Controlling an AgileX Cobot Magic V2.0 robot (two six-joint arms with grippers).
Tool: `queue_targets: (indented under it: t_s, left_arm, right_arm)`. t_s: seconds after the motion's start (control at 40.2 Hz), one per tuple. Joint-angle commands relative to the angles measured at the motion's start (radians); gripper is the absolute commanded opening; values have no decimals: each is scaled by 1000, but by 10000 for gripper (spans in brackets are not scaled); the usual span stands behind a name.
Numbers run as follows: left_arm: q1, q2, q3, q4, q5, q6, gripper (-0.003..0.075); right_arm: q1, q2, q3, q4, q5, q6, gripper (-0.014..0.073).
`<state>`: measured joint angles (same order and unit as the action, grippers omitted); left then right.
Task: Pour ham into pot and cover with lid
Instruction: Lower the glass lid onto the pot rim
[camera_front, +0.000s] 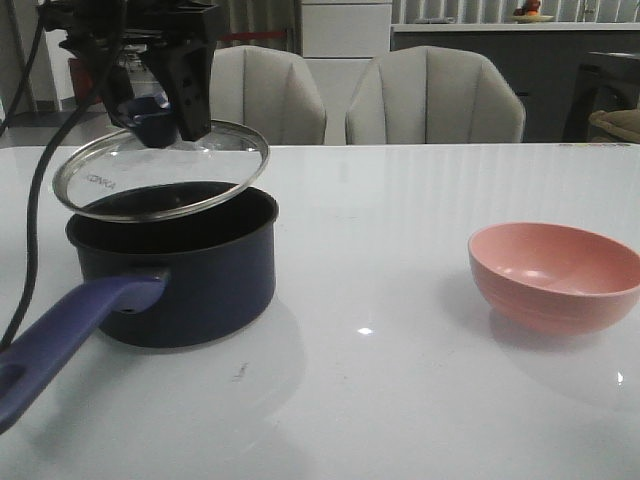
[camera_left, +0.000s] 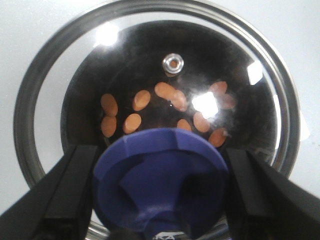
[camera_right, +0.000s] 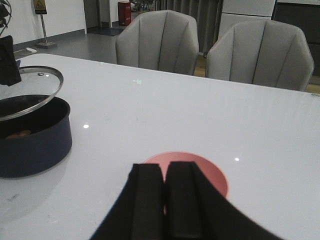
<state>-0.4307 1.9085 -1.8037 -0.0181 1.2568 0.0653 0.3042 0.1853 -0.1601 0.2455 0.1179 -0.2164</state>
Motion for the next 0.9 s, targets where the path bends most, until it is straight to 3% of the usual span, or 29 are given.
queue_targets:
  t_s: [0.0,0.871]
  left_arm:
    - [-7,-33,-26,-15,14,9,329]
    - [-7,33,-26,-28,14,11,335]
  right_arm:
    - [2,7,-27,1,-77,-7,146]
    - [2,7,-27,1,-77,-7,146]
